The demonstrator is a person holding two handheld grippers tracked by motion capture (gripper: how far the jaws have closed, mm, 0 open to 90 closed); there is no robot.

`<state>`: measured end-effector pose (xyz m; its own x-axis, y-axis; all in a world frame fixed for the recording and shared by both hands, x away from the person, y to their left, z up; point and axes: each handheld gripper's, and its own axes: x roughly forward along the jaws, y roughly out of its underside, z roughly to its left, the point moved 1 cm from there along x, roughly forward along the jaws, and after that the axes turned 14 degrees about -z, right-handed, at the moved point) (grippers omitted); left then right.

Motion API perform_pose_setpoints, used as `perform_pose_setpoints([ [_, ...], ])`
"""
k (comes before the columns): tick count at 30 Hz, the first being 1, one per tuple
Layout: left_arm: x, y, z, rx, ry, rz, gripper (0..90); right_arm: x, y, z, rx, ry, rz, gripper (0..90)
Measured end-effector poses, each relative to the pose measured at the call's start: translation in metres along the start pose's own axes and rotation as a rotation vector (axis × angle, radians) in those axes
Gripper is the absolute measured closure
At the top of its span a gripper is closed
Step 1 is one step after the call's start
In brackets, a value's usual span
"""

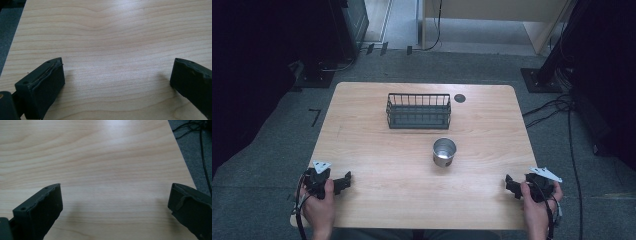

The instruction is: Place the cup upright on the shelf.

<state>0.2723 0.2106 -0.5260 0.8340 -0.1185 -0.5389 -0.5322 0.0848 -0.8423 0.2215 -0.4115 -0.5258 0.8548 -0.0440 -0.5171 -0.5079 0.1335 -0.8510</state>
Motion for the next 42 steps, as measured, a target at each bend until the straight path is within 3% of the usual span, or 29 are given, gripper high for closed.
perform_pose_setpoints([
  [11,0.0,0.0,0.0,0.001,0.001,0.001,0.0,-0.008,-0.026,0.027,-0.049,-0.063,-0.023,0.0],
  [24,0.0,0.0,0.0,0.002,0.001,0.002,0.0,-0.015,-0.044,0.052,-0.082,-0.138,-0.054,0.0],
  [42,0.0,0.0,-0.001,0.016,0.022,0.003,0.0,-0.007,-0.049,0.101,-0.131,-0.271,-0.048,0.0],
])
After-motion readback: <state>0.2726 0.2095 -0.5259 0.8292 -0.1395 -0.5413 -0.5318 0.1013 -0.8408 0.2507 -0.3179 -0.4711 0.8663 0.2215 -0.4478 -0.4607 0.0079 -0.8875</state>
